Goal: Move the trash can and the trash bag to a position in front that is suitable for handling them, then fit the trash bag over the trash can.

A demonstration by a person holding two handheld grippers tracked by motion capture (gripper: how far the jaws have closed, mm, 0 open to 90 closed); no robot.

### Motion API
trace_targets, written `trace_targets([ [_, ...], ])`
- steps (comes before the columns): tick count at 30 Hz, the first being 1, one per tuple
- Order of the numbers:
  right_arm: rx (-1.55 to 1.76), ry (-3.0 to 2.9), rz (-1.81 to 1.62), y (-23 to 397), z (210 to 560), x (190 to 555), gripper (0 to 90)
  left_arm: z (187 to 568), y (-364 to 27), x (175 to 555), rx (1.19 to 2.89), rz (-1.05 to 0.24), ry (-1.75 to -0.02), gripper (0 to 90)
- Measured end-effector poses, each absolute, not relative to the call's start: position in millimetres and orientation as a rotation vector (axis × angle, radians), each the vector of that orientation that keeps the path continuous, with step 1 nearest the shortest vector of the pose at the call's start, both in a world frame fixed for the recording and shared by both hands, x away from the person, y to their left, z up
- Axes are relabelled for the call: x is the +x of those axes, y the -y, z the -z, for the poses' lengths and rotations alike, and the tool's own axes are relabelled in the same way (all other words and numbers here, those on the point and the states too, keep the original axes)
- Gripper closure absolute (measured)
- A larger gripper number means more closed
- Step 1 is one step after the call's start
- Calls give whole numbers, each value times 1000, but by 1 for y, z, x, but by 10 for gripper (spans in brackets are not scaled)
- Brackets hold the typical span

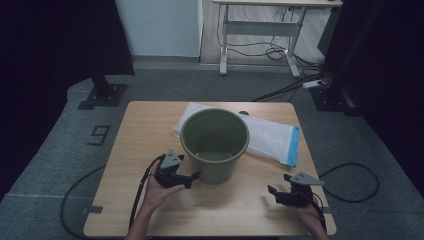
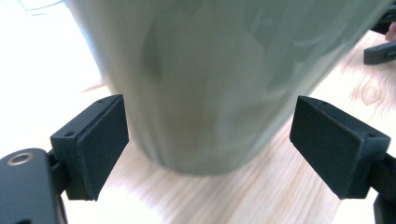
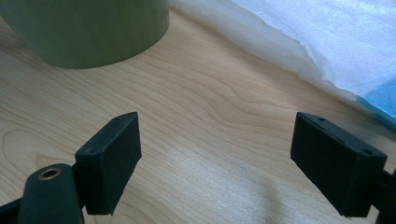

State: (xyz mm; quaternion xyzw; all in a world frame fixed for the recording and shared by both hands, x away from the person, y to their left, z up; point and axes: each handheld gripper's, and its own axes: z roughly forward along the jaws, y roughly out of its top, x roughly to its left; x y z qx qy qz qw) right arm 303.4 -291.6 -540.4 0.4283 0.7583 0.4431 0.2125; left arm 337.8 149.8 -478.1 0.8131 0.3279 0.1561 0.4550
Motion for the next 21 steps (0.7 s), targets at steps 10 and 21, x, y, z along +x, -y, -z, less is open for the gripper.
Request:
trace_targets([
  [10, 1196, -2100, -1228, 292, 541, 304, 156, 486, -200, 302, 1990, -424, -902, 116],
  [21, 1219, -2074, -1196, 293, 540, 313, 156, 493, -226, 293, 1976, -433, -962, 115],
])
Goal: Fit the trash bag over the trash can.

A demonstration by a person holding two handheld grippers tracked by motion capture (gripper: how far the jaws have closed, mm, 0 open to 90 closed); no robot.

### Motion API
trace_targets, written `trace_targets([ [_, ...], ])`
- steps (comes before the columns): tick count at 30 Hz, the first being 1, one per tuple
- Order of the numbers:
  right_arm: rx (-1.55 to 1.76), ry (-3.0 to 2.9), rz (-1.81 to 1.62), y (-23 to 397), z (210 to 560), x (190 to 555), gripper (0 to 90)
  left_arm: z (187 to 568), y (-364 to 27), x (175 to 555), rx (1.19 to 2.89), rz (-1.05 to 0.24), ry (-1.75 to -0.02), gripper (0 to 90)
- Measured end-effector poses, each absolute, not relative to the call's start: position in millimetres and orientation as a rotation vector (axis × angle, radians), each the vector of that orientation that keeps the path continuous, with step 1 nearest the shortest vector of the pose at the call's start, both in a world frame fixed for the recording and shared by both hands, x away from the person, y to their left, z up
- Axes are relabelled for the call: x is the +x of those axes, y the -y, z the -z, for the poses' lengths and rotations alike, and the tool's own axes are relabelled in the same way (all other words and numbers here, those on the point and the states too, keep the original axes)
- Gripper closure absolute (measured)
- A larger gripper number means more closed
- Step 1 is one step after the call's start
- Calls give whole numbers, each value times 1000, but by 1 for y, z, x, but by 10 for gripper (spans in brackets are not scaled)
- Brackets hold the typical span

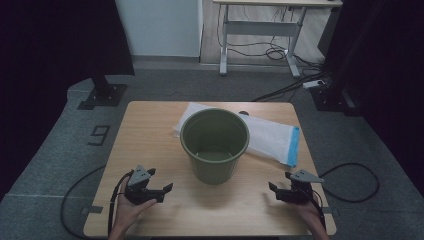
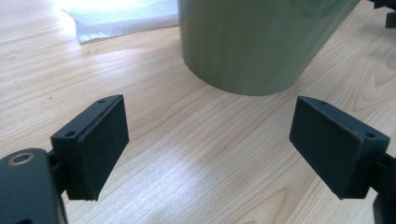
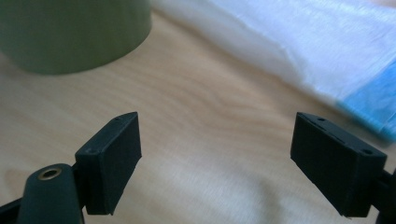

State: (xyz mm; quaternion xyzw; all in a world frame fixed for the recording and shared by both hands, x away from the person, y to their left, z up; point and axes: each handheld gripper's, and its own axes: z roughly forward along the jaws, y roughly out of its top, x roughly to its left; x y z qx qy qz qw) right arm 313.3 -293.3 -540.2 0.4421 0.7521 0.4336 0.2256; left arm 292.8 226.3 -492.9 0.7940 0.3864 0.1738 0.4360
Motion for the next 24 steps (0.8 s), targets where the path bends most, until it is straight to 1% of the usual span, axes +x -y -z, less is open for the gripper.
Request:
trace_targets([
  [3, 1217, -2029, -1193, 287, 528, 329, 162, 494, -228, 293, 1982, -428, -962, 115],
  [4, 1217, -2029, -1193, 287, 528, 329, 162, 494, -228, 293, 1982, -428, -962, 115],
  [5, 1189, -2033, -1164, 278, 521, 344, 163, 495, -230, 292, 1983, -425, -969, 115],
  [6, 1189, -2033, -1164, 278, 521, 344, 163, 495, -230, 292, 1983, -425, -969, 115],
  [7, 1164, -2069, -1131, 264, 515, 364, 163, 496, -231, 291, 1985, -426, -974, 115],
  [8, 1164, -2069, -1131, 264, 515, 364, 163, 496, -232, 291, 1984, -428, -975, 115],
  [9, 1145, -2103, -1109, 252, 512, 381, 163, 498, -236, 289, 1973, -424, -986, 115],
  [10, 1145, -2103, -1109, 252, 512, 381, 163, 498, -236, 289, 1973, -424, -986, 116],
  [11, 1136, -2118, -1079, 245, 512, 391, 163, 501, -239, 289, 1970, -419, -996, 116],
  [12, 1119, -2140, -1002, 234, 516, 410, 162, 502, -240, 289, 1970, -417, -1003, 116],
  [13, 1119, -2140, -1002, 234, 516, 410, 162, 505, -242, 289, 1968, -414, -1011, 116],
  [16, 1127, -2159, -952, 225, 525, 434, 171, 508, -242, 289, 1981, -409, -1016, 120],
  [17, 1139, -2205, -936, 221, 532, 445, 190, 508, -241, 289, 1988, -412, -1013, 121],
  [18, 1139, -2205, -936, 221, 532, 445, 190, 509, -240, 289, 1995, -414, -1009, 121],
  [19, 1134, -2217, -931, 220, 534, 448, 215, 509, -240, 290, 2003, -415, -1007, 121],
  [20, 1127, -2214, -931, 219, 536, 450, 249, 510, -239, 290, 2011, -419, -1007, 121],
  [21, 1120, -2217, -918, 218, 539, 451, 305, 511, -238, 290, 2023, -422, -1005, 121],
  [22, 1120, -2217, -918, 218, 539, 451, 305, 511, -238, 290, 2030, -427, -1005, 121],
  [24, 1115, -2236, -911, 219, 541, 452, 376, 513, -237, 291, 2047, -437, -1003, 122],
])
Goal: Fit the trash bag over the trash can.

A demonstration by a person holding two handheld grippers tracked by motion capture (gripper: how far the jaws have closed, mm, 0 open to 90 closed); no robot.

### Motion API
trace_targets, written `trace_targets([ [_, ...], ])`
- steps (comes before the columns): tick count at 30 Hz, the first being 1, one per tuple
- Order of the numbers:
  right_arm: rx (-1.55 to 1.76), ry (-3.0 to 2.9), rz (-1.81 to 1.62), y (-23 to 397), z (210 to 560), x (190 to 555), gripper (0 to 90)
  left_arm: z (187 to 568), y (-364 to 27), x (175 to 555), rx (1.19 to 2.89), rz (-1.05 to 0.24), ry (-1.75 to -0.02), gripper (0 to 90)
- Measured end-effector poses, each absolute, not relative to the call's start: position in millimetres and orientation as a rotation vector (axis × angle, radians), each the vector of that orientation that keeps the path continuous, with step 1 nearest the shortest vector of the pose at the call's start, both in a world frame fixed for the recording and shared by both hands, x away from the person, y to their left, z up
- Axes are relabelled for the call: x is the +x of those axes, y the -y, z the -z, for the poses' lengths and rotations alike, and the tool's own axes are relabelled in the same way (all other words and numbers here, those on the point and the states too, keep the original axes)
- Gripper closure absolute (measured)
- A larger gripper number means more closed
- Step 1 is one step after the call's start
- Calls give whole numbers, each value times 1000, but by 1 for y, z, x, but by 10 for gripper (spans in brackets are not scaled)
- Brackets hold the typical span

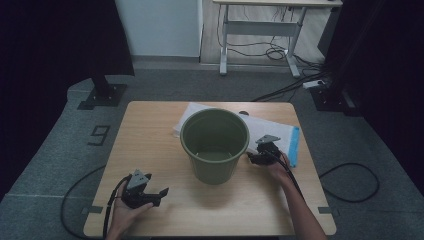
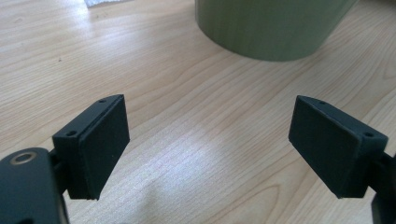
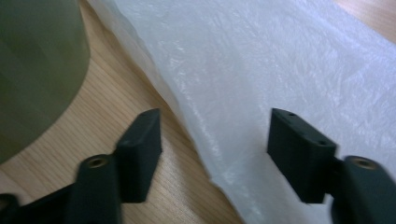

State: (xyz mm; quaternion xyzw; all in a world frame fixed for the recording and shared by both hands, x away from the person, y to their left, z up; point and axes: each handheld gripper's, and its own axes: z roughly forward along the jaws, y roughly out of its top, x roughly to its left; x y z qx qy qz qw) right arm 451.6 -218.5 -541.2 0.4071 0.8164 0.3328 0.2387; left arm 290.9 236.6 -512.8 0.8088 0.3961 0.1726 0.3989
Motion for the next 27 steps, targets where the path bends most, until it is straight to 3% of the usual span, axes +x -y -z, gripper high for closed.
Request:
trace_targets([
  [3, 1131, -2238, -893, 220, 542, 452, 523, 513, -237, 290, 2066, -454, -999, 123],
  [6, 1158, -2269, -931, 225, 541, 452, 727, 511, -239, 289, 2049, -453, -1001, 123],
  [7, 1158, -2269, -931, 225, 541, 452, 727, 511, -241, 288, 2041, -449, -1004, 123],
  [9, 1171, -2259, -964, 231, 540, 450, 880, 510, -242, 288, 2033, -454, -1009, 124],
  [16, 1194, -2228, -980, 253, 539, 431, 887, 511, -251, 287, 1997, -444, -1044, 136],
  [27, 1248, -2189, -960, 306, 545, 337, 887, 510, -248, 300, 1997, -431, -1017, 142],
])
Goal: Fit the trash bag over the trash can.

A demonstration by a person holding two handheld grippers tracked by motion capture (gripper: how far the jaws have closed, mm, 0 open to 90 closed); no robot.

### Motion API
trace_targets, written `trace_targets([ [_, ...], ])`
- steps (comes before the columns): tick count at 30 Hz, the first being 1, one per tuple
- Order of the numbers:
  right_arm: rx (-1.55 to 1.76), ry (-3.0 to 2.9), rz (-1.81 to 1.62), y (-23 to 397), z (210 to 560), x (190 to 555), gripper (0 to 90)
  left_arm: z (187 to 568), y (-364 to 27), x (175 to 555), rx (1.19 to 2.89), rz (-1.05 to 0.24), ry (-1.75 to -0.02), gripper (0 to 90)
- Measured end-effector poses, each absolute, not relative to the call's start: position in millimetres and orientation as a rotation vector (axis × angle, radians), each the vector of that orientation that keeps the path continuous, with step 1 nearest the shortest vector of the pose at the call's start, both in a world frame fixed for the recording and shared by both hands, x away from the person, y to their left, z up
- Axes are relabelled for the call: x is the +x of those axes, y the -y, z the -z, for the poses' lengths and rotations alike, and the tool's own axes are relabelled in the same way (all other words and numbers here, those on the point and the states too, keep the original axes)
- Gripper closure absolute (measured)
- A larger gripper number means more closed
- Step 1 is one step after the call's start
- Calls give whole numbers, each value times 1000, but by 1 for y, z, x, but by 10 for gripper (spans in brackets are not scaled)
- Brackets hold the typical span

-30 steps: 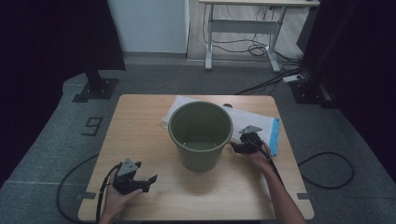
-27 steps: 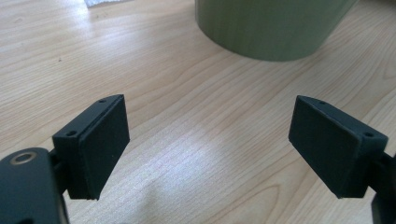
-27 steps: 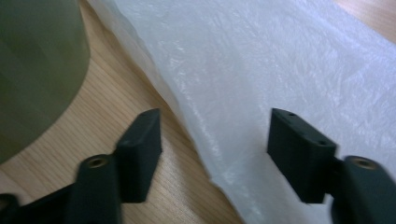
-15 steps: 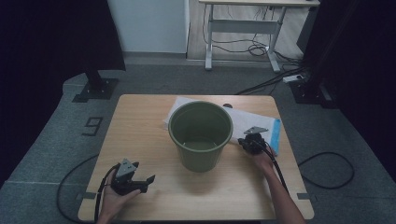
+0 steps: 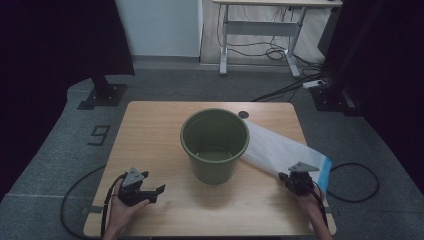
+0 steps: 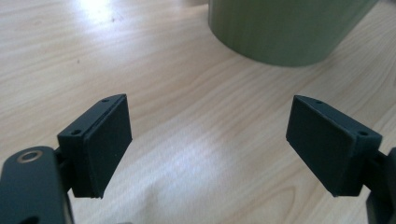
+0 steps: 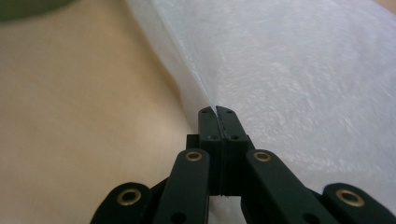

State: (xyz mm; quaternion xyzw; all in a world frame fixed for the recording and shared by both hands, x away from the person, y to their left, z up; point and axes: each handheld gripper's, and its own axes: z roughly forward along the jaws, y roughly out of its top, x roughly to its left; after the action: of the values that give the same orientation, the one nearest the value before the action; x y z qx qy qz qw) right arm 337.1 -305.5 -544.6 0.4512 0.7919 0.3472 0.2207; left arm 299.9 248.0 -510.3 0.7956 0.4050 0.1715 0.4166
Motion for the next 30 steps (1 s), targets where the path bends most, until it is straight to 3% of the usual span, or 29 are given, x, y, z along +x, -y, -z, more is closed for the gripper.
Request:
trace_targets([
  [6, 1260, -2172, -922, 321, 544, 283, 883, 508, -245, 314, 1992, -417, -993, 145],
  [8, 1262, -2169, -919, 320, 544, 281, 863, 507, -244, 318, 1987, -407, -987, 144],
  [11, 1284, -2142, -926, 314, 539, 277, 637, 506, -242, 322, 1985, -402, -980, 145],
  [13, 1255, -2117, -953, 305, 533, 280, 574, 506, -241, 324, 1981, -396, -975, 145],
  [18, 1151, -2126, -1051, 266, 515, 311, 540, 507, -238, 325, 1996, -401, -967, 145],
  [23, 1080, -2212, -1058, 221, 515, 365, 506, 508, -237, 318, 2003, -405, -975, 145],
  [30, 1103, -2238, -1055, 201, 524, 396, 481, 511, -241, 306, 2016, -425, -999, 145],
])
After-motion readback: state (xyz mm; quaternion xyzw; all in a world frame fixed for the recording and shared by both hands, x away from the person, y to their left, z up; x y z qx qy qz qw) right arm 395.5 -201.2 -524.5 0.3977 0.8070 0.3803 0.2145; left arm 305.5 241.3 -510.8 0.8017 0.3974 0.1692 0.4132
